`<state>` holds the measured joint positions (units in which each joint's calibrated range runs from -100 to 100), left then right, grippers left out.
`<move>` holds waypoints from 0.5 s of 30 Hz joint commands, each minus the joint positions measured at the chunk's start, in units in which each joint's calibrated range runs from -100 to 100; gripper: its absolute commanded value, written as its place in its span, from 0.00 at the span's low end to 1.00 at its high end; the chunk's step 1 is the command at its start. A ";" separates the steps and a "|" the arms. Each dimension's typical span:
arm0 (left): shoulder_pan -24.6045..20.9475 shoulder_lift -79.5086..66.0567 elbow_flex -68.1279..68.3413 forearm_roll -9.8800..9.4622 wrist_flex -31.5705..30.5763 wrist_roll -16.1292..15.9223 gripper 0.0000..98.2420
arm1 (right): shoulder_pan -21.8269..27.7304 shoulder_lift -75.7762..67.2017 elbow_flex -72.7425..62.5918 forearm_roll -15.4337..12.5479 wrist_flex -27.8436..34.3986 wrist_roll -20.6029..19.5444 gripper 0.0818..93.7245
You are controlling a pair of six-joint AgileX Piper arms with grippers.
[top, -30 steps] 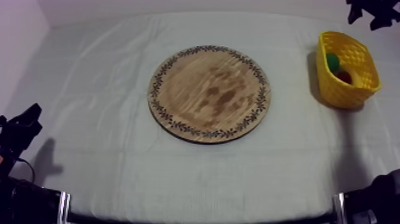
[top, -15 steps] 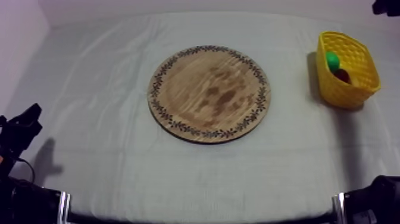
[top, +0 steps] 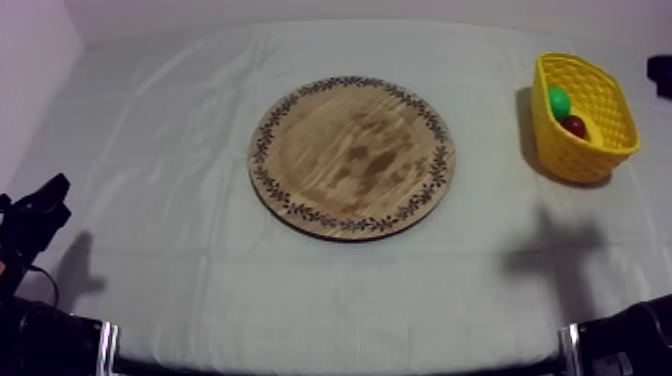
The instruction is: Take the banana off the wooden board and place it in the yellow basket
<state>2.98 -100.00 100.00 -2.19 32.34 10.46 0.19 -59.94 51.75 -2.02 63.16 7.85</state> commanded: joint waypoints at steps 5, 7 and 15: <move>0.02 0.00 0.00 0.02 0.00 0.02 0.00 | -0.42 -15.42 22.30 -0.30 -11.52 -0.46 0.00; 0.02 0.00 0.00 0.02 0.00 0.02 0.00 | -0.34 -18.57 27.71 -0.49 -14.61 -0.49 0.00; 0.02 0.00 0.00 0.02 0.00 0.00 0.00 | 0.86 -28.42 43.36 -4.05 -22.08 2.73 0.00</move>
<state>2.98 -100.00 100.00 -2.19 32.34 10.46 1.00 -86.21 89.34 -6.02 41.92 10.15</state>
